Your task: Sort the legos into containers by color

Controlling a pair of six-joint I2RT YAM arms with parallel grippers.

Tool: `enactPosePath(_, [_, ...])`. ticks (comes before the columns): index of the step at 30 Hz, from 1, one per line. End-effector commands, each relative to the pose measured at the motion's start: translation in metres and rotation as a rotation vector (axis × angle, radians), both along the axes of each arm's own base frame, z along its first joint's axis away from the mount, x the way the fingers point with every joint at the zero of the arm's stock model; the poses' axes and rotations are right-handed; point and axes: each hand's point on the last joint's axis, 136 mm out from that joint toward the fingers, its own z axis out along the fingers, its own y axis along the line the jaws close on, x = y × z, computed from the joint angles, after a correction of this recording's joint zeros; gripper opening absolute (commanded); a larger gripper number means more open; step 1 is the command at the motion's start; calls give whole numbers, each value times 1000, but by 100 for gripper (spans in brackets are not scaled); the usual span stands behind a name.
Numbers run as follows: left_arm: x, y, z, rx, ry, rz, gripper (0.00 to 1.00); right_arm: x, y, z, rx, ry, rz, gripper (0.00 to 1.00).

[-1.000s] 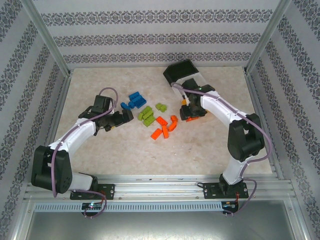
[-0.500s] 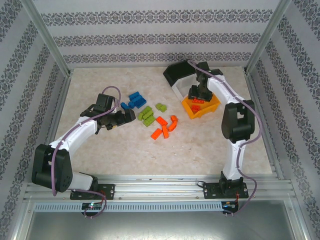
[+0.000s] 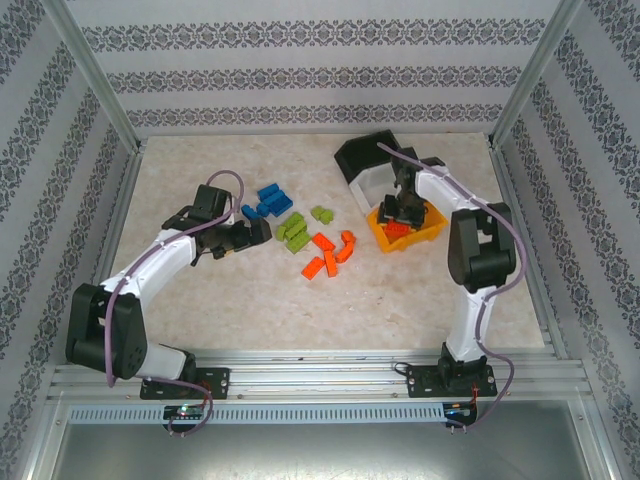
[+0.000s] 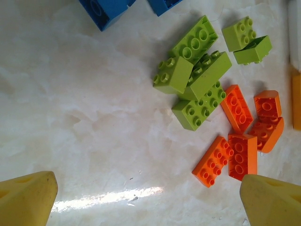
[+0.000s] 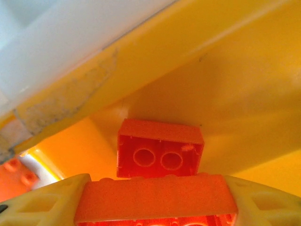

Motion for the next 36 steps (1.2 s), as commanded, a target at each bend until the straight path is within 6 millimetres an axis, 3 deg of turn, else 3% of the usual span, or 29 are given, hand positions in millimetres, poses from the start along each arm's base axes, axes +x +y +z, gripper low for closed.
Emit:
enactPosePath(1, [15,-11,6,-20,-28,-42,100,-55,-9,-2,-20,109,-30,56])
enactPosePath(5, [30,-19,7,-41,-36,-59,100,-101,-31,-3,-93,158,-23,57])
enactPosePath(7, [35,-22,6,-49,-35,-66,100,-112,-38,0,-109,162,-28,62])
enactPosePath(9, [40,-26,4,-58,-31,-75,100,-113,-37,8,-88,141,-33,73])
enactPosePath(11, [43,-29,3,-63,-26,-85,100,-105,-30,24,-52,90,-37,80])
enactPosePath(18, [48,-31,5,-58,-25,-98,100,-63,-19,81,40,-77,-96,83])
enactPosePath(22, [43,-32,0,-61,1,-112,100,-40,-24,88,55,-110,-134,86])
enactPosePath(29, [32,-30,-8,-52,49,-119,100,-1,-50,97,35,-153,-178,88])
enactPosePath(36, [45,13,-16,82,130,47,93,15,7,99,102,-157,-44,87])
